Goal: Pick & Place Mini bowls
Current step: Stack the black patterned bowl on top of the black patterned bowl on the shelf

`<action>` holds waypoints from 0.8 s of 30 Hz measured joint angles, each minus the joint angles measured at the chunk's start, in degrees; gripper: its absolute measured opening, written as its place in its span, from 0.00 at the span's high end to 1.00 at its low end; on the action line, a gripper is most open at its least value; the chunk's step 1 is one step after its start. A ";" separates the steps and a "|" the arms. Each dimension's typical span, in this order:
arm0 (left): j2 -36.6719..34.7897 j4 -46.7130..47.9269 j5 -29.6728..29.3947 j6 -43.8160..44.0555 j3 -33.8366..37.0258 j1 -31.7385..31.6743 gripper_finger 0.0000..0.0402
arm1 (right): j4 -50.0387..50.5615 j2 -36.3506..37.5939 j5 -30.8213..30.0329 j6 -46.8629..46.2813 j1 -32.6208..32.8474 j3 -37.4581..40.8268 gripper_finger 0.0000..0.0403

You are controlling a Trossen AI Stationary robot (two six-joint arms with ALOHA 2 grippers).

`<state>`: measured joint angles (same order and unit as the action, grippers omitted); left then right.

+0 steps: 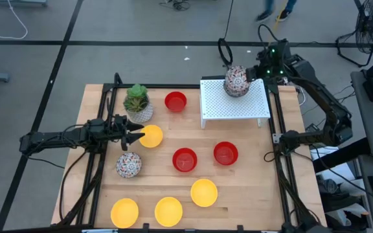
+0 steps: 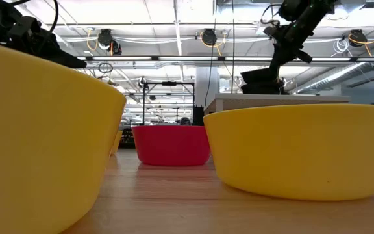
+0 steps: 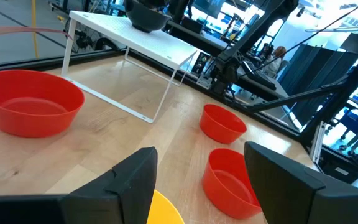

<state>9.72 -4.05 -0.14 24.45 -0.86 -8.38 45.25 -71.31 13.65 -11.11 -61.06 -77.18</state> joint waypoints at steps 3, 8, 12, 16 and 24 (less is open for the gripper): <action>0.00 0.00 0.01 0.00 0.00 0.00 0.39 | 0.09 0.00 0.00 0.00 0.00 1.62 1.00; 0.01 -0.01 0.02 0.00 0.00 0.01 0.39 | -0.63 -0.04 0.12 0.03 0.00 2.91 1.00; 0.02 0.00 0.02 0.00 0.00 0.02 0.39 | -0.81 -0.04 0.14 0.04 0.01 3.31 1.00; 0.02 0.00 0.02 0.00 0.00 0.00 0.39 | -0.57 -0.04 0.14 1.27 0.20 3.32 1.00; 0.02 0.00 0.02 -0.02 0.00 0.00 0.39 | -0.03 -0.02 0.07 1.56 2.22 3.34 1.00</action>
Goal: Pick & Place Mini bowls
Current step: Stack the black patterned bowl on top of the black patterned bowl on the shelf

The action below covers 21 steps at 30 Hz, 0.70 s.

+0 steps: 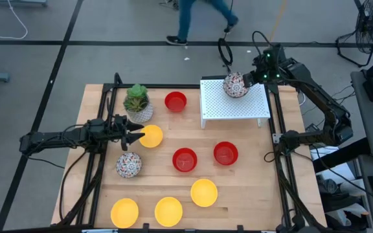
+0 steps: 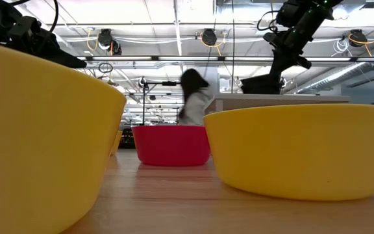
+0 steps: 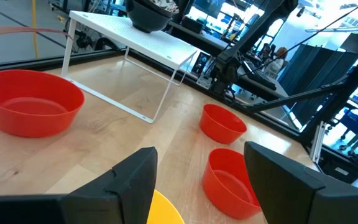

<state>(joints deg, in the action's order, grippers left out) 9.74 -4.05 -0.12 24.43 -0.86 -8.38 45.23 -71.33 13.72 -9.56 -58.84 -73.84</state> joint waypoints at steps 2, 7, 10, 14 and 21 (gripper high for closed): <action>0.00 0.00 -0.01 0.01 0.00 0.01 0.39 | -0.07 0.00 -0.11 -0.01 0.40 0.00 0.99; -0.02 0.00 0.00 0.00 0.00 0.00 0.39 | -0.19 0.00 -0.07 -0.01 0.52 0.00 0.98; -0.01 0.00 0.00 0.01 0.00 0.01 0.39 | -0.41 0.00 -0.11 -0.01 0.49 0.02 0.98; -0.02 0.00 0.00 0.00 0.00 0.00 0.39 | -1.10 0.00 -1.18 -0.01 0.47 0.02 0.97; -0.01 0.00 0.00 0.00 0.00 0.00 0.39 | -2.37 0.00 -3.31 0.04 0.47 0.04 0.97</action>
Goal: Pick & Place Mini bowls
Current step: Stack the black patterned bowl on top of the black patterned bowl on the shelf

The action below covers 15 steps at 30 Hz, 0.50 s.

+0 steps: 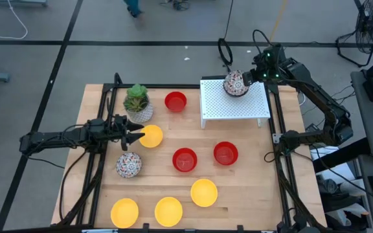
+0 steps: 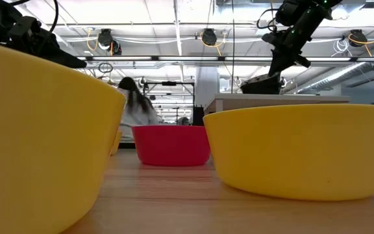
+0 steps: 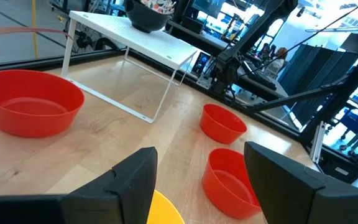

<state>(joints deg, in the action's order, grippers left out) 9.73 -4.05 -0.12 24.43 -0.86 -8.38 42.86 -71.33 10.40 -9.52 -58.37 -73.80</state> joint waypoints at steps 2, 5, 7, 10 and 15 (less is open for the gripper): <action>0.00 -0.02 -0.01 0.00 0.00 0.00 0.39 | -0.22 0.00 0.03 0.21 0.00 0.00 0.96; -0.01 -0.02 -0.02 0.00 0.00 0.02 0.39 | -0.30 0.00 0.00 0.22 0.00 0.00 0.92; -0.01 -0.02 -0.02 0.00 0.00 -0.01 0.39 | -0.52 0.04 -0.03 0.22 0.00 0.00 0.89; 0.00 0.00 0.00 0.00 0.00 0.01 0.39 | -1.56 0.04 0.06 0.20 0.00 0.00 0.82; -0.01 0.00 -0.02 0.00 0.00 0.01 0.39 | -5.33 1.83 0.41 1.82 0.02 0.00 0.74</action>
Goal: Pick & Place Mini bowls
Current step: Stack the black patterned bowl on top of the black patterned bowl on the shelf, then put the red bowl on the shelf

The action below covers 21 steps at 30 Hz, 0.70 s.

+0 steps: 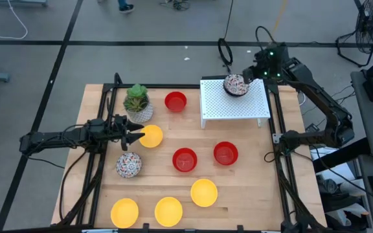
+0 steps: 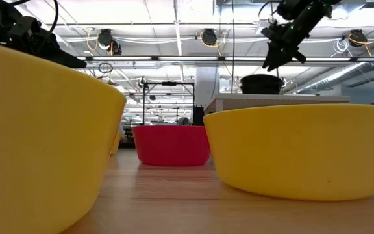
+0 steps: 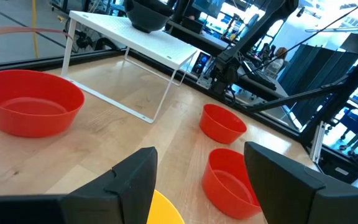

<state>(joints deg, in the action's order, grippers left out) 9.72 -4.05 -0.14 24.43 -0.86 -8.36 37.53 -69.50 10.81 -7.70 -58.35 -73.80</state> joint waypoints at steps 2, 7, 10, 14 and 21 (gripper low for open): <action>0.00 0.00 0.01 0.01 0.00 -0.02 0.39 | -0.77 1.68 1.29 1.22 0.00 0.00 0.72; 0.00 0.00 0.02 0.00 0.00 -0.01 0.39 | 1.30 6.95 13.79 0.50 0.76 0.00 0.74; 0.02 -0.02 0.02 0.00 0.00 -0.02 0.39 | 7.32 9.83 21.91 -0.50 3.98 -0.02 0.77; 0.02 0.00 0.02 0.00 0.00 -0.02 0.39 | 14.80 14.34 24.65 0.86 12.96 1.82 0.82; 0.02 0.00 0.02 0.02 0.00 0.00 0.39 | 1.50 25.64 24.03 -10.61 34.56 19.37 0.83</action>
<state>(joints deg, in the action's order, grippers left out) 9.74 -4.05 -0.12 24.45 -0.86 -8.36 39.03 -43.85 34.84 -18.31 -23.78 -54.43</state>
